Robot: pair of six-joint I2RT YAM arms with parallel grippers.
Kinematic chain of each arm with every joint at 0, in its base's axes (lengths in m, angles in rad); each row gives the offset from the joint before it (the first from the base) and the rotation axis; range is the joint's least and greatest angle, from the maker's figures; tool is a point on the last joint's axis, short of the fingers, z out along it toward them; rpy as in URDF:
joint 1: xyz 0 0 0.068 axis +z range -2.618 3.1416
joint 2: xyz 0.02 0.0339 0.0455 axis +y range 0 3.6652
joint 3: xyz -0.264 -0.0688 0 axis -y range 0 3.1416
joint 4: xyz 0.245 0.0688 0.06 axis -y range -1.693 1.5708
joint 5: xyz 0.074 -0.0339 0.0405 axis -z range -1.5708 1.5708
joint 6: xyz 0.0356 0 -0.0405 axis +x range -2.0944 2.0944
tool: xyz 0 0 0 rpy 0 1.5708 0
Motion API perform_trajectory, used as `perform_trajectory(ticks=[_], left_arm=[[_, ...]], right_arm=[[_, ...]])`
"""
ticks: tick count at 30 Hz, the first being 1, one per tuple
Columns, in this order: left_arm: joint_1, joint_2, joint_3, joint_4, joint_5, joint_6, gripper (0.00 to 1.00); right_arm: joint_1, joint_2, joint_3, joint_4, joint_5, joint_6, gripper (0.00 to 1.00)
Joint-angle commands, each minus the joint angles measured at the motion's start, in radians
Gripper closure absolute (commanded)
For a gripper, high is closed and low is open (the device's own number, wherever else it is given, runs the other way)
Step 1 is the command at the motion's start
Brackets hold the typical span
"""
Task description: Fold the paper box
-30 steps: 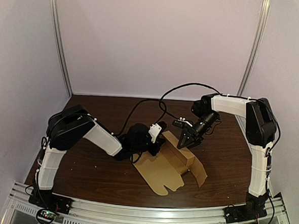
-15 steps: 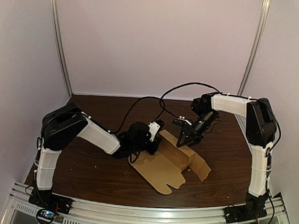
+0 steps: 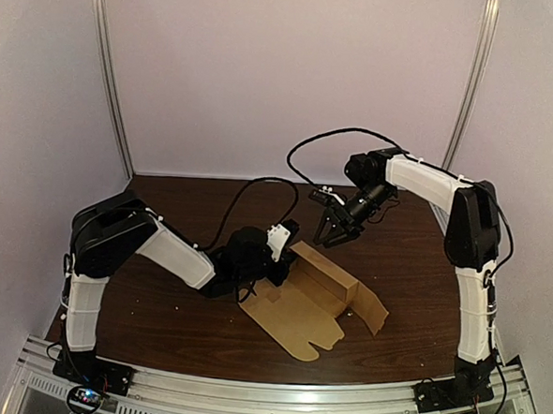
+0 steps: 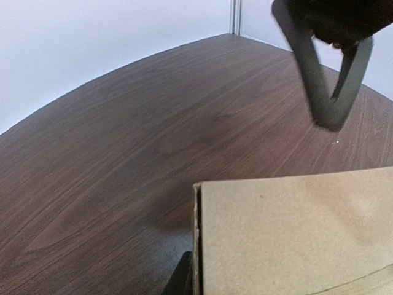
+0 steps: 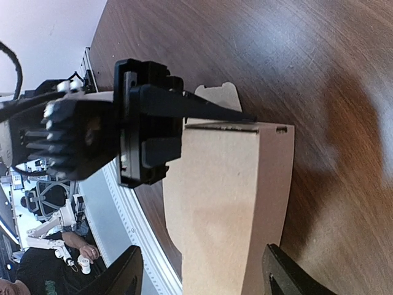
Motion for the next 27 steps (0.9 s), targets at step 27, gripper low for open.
perform_trajectory(ticks=[27], left_arm=[[0.004, 0.029, -0.009, 0.093, 0.009, 0.041, 0.90]], right_arm=[[0.055, 0.312, 0.252, -0.006, 0.039, 0.131, 0.35]])
